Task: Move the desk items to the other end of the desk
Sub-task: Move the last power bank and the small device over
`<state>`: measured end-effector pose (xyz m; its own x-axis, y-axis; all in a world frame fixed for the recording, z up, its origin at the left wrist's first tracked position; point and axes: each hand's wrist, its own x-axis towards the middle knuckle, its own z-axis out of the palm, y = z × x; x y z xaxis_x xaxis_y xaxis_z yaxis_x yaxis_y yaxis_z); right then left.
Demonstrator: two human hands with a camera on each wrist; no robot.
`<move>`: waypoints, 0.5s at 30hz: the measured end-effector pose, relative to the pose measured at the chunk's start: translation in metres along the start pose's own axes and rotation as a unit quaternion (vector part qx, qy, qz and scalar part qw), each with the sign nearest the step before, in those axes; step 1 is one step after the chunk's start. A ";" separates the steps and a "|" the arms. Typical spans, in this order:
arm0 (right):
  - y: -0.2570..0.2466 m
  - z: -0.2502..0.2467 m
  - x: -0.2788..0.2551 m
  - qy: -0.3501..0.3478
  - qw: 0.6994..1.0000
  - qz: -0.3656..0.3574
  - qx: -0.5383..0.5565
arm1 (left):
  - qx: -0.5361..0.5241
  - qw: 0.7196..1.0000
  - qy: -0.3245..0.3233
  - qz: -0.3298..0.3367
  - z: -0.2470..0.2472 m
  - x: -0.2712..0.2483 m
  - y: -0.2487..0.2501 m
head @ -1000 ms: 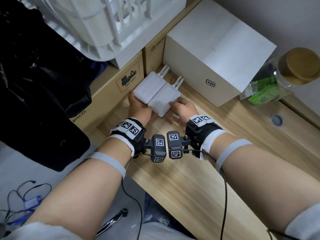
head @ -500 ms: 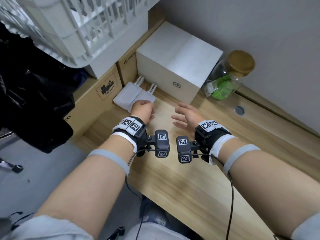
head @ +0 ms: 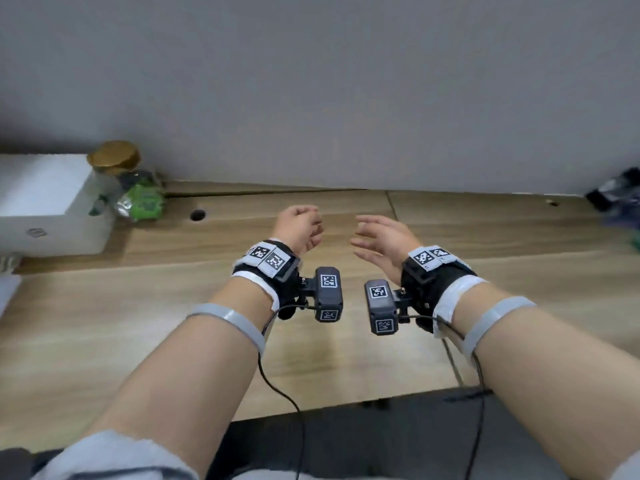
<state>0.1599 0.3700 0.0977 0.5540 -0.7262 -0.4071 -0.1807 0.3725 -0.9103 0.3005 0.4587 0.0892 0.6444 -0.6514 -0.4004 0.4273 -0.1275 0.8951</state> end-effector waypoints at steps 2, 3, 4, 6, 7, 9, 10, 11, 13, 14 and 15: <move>-0.018 -0.088 -0.021 0.058 0.998 -0.017 0.019 | 0.018 0.998 -0.063 0.000 0.088 -0.020 -0.011; -0.027 -0.129 -0.033 0.085 0.996 -0.027 0.028 | 0.027 0.995 -0.092 0.000 0.128 -0.029 -0.016; -0.034 -0.169 -0.044 0.110 0.993 -0.036 0.038 | 0.038 0.992 -0.118 -0.001 0.166 -0.038 -0.021; -0.045 -0.239 -0.066 0.155 0.985 -0.052 0.054 | 0.058 0.986 -0.160 -0.003 0.234 -0.054 -0.027; -0.048 -0.271 -0.076 0.176 0.981 -0.057 0.060 | 0.067 0.982 -0.177 -0.004 0.263 -0.061 -0.030; -0.049 -0.327 -0.094 0.215 0.972 -0.064 0.073 | 0.088 0.972 -0.216 -0.006 0.319 -0.072 -0.037; -0.047 -0.352 -0.102 0.234 0.967 -0.066 0.079 | 0.099 0.967 -0.236 -0.008 0.345 -0.076 -0.041; -0.044 -0.376 -0.109 0.252 0.962 -0.064 0.083 | 0.109 0.961 -0.254 -0.010 0.370 -0.080 -0.046; -0.038 -0.417 -0.121 0.282 0.954 -0.059 0.087 | 0.125 0.950 -0.285 -0.018 0.417 -0.086 -0.060; -0.035 -0.437 -0.126 0.295 0.950 -0.055 0.090 | 0.131 0.945 -0.299 -0.023 0.440 -0.088 -0.068; -0.032 -0.457 -0.131 0.307 0.946 -0.050 0.093 | 0.137 0.940 -0.313 -0.028 0.464 -0.091 -0.076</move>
<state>-0.2781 0.1891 0.1458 -0.0254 -0.9408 -0.3381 0.0264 0.3374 -0.9410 -0.0848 0.1804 0.1480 0.0909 -0.9391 -0.3313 0.2150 -0.3063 0.9273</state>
